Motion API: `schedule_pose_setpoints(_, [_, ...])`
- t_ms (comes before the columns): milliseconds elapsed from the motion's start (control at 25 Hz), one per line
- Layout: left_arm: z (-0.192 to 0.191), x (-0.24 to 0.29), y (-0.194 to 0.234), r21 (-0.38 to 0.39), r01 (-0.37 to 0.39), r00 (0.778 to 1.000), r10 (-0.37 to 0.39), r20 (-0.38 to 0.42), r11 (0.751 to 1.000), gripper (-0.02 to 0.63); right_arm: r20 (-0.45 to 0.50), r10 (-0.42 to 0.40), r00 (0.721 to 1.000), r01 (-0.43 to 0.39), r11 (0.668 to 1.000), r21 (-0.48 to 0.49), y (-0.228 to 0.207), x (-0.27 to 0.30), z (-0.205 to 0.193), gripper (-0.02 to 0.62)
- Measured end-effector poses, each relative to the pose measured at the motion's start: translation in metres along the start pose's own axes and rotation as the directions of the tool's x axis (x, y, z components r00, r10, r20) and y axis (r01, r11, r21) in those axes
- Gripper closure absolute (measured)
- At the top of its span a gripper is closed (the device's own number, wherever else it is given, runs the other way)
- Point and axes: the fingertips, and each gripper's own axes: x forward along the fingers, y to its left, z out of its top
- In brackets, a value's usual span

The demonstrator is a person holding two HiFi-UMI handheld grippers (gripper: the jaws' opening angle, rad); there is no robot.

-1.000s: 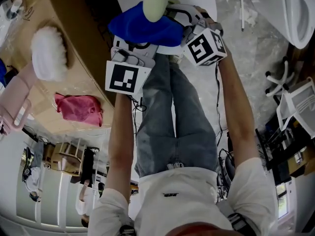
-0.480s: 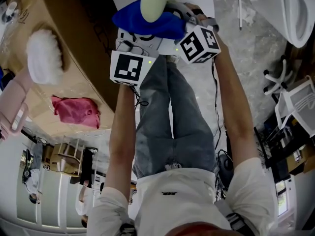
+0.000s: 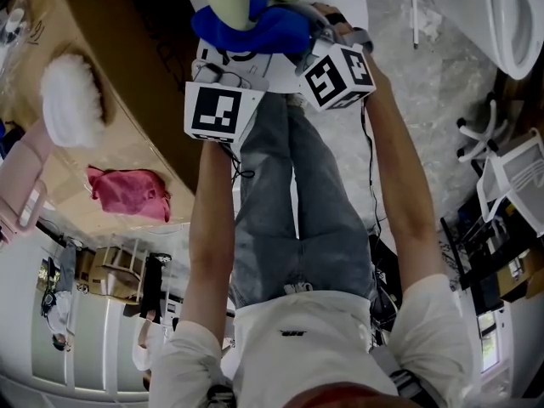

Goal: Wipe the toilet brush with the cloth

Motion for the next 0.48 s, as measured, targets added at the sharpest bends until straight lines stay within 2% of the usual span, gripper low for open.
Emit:
schedule_pose_setpoints(120, [0.000,-0.002,0.000,0.008,-0.004,1.000,0.004,-0.011,1.000,0.479,-0.002,-0.023,1.000,0.023,0.999,-0.024,-0.003,0.001,0.001,0.546])
schedule_pose_setpoints(240, [0.001,-0.003,-0.001,0.025,-0.004,1.000,0.005,-0.024,1.000,0.479,-0.009,-0.023,1.000,0.022,0.999,-0.042,-0.002,0.001,0.001,0.548])
schedule_pose_setpoints(480, [0.022,-0.009,-0.003,0.003,0.006,1.000,-0.006,0.014,1.000,0.476,-0.021,-0.022,1.000,0.021,0.998,-0.051,-0.002,0.001,-0.001,0.548])
